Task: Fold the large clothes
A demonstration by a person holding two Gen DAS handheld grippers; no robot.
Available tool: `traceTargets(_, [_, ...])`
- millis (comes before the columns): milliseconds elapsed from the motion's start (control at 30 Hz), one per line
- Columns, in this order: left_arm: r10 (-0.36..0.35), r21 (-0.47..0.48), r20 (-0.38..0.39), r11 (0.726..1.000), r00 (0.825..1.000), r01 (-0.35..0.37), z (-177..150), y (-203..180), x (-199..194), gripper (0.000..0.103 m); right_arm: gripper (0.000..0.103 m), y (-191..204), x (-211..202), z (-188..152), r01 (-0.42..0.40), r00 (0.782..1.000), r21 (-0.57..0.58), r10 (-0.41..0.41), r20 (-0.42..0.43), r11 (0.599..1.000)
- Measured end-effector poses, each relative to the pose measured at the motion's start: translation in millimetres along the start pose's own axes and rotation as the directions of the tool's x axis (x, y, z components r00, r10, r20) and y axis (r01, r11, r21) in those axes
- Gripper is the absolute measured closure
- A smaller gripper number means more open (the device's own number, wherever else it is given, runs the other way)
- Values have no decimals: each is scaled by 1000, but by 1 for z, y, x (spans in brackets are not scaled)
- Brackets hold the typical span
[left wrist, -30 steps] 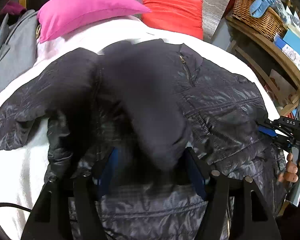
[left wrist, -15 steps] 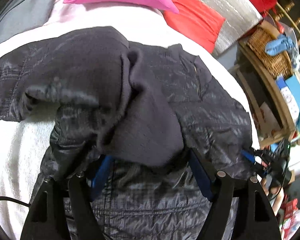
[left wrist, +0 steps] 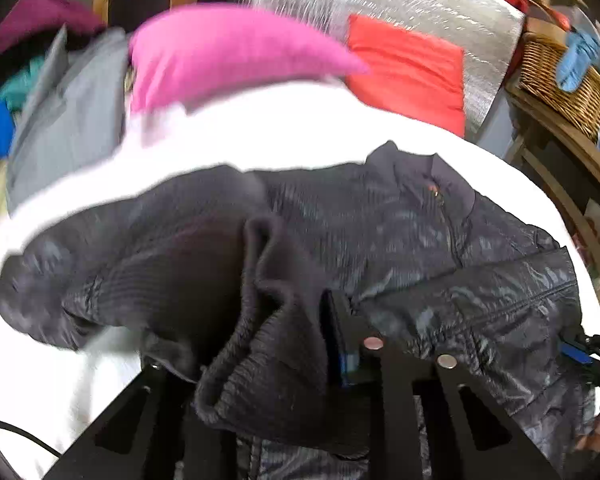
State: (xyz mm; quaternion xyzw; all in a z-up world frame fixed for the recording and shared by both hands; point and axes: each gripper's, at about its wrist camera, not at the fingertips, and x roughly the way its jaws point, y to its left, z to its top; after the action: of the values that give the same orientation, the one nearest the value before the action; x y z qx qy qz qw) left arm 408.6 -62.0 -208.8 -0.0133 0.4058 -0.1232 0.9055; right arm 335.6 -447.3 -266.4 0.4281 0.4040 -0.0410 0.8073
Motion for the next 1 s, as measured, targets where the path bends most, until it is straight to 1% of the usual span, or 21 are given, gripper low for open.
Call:
traceTargets(133, [-9, 68, 121, 998, 993, 1, 8, -17, -25, 82, 69, 0, -1, -1, -1, 1000, -7, 1, -1, 1000])
traceTargets(167, [-16, 84, 153, 996, 988, 3, 9, -20, -31, 82, 70, 0, -1, -1, -2, 1000, -8, 2, -2, 1000])
traceTargets(200, [-22, 106, 199, 994, 980, 1, 11, -23, -40, 82, 70, -1, -2, -1, -3, 1000, -7, 3, -2, 1000])
traceTargets(267, [-19, 130, 241, 991, 970, -13, 11, -28, -44, 82, 70, -1, -2, -1, -6, 1000, -5, 6, -2, 1000])
traceTargets(300, [-3, 138, 247, 990, 969, -32, 12, -28, -40, 82, 70, -1, -2, -1, -6, 1000, -5, 6, -2, 1000])
traceTargets(333, [19, 141, 231, 989, 973, -53, 12, -26, -34, 82, 69, -1, -2, -1, -6, 1000, -6, 6, -2, 1000])
traceTargets(367, [29, 138, 207, 989, 978, -59, 12, -23, -26, 82, 70, -1, -2, -2, -5, 1000, -8, 5, -2, 1000])
traceTargets(400, [42, 123, 160, 990, 986, -63, 12, -16, -13, 82, 70, -1, -2, -2, -6, 1000, -9, 6, -2, 1000])
traceTargets(433, [54, 113, 126, 991, 991, -68, 11, -10, -6, 82, 70, -1, -3, -2, -9, 1000, -6, 9, -2, 1000])
traceTargets(500, [75, 106, 84, 991, 994, -84, 7, -3, 3, 82, 70, -2, -5, 0, -24, 1000, 3, 24, -9, 1000])
traceTargets(600, [98, 132, 61, 986, 993, -105, 5, -1, 8, 82, 69, -6, -12, 4, -67, 998, 30, 67, -15, 997])
traceTargets(633, [108, 149, 61, 982, 992, -116, 4, -3, 8, 82, 66, -6, -15, 6, -83, 997, 33, 83, -5, 996])
traceTargets(700, [125, 174, 60, 976, 990, -134, 2, -7, 8, 81, 56, -5, -29, 12, -94, 995, 13, 93, 45, 996])
traceTargets(767, [138, 184, 54, 972, 989, -146, 0, -11, 10, 81, 32, -5, -45, 18, -84, 989, -10, 85, 118, 996])
traceTargets(800, [140, 184, 51, 972, 989, -147, -1, -13, 9, 81, 31, -7, -52, 21, -82, 984, -17, 84, 158, 996])
traceTargets(867, [136, 178, 46, 974, 990, -142, -1, -12, 8, 81, 31, -11, -54, 28, -42, 980, -25, 47, 194, 999])
traceTargets(933, [134, 175, 41, 975, 990, -140, -3, -12, 9, 81, 31, -15, -43, 34, 14, 984, -27, -9, 178, 1000])
traceTargets(1000, [137, 179, 44, 973, 990, -142, -4, -12, 8, 81, 31, -16, -23, 39, 60, 990, -50, -53, 128, 997])
